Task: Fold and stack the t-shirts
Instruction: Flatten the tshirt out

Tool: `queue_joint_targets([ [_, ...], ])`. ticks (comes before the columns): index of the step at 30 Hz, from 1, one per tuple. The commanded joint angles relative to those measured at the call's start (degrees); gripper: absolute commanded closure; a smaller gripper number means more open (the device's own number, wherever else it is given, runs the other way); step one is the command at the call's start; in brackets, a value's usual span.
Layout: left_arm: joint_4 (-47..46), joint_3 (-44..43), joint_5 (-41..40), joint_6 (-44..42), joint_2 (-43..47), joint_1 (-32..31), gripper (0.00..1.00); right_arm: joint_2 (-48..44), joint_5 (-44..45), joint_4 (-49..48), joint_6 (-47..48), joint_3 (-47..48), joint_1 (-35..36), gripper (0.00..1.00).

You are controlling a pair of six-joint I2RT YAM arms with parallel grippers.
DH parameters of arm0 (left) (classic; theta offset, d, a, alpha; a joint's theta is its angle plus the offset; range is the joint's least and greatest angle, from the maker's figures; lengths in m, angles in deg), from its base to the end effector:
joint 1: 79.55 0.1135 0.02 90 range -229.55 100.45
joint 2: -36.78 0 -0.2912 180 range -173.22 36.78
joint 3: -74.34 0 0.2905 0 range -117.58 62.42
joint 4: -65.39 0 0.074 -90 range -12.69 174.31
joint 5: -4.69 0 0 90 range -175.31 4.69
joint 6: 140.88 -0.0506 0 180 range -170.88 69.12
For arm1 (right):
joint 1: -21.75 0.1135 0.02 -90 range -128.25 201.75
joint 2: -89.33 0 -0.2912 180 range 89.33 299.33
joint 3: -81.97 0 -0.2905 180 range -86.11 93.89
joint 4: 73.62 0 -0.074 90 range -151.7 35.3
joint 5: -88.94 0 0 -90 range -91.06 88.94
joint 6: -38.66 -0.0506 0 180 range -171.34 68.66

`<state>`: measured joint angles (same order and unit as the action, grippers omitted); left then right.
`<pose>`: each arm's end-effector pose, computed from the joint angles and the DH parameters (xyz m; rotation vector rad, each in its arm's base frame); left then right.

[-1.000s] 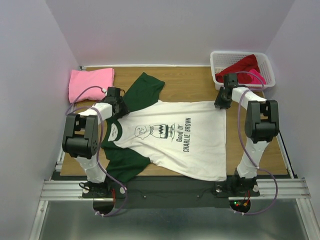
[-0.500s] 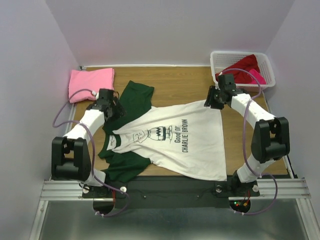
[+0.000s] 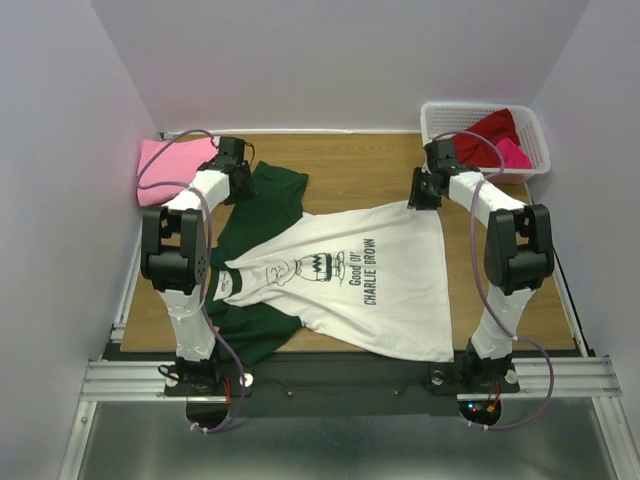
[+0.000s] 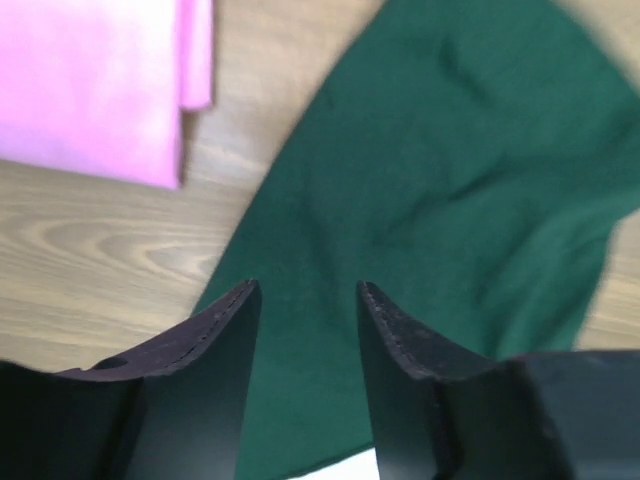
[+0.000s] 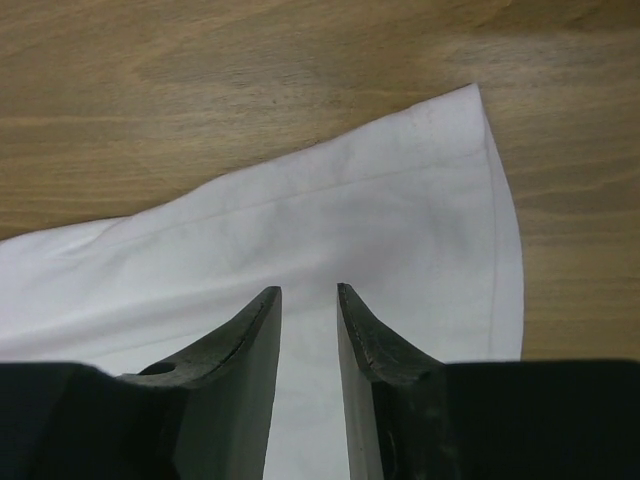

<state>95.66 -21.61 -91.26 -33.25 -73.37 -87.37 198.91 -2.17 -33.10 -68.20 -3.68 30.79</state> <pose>0.4868 -0.0616 0.2285 -0.2513 2.3302 -0.0978 0.4620 0.0745 0.2086 0.1667 2.5505 0.2006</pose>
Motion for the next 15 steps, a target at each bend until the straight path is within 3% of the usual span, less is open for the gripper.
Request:
queue_joint_targets([
  [1, 1.8, -0.4, -0.1, -1.5, -1.5, -0.4, 0.5, 2.3, 0.5, -0.9, -0.3, 2.4, -0.2, 0.66],
  [10, 0.0, 9.8, -0.9, 1.7, -0.5, 0.3, 0.5, 1.8, 3.7, -0.9, -1.2, -3.9, -0.2, 0.66],
  [15, -0.3, 16.0, -0.5, 3.6, 0.3, 0.5, 0.5, -1.8, 3.9, -0.7, -3.6, -12.4, -0.2, 0.66],
])
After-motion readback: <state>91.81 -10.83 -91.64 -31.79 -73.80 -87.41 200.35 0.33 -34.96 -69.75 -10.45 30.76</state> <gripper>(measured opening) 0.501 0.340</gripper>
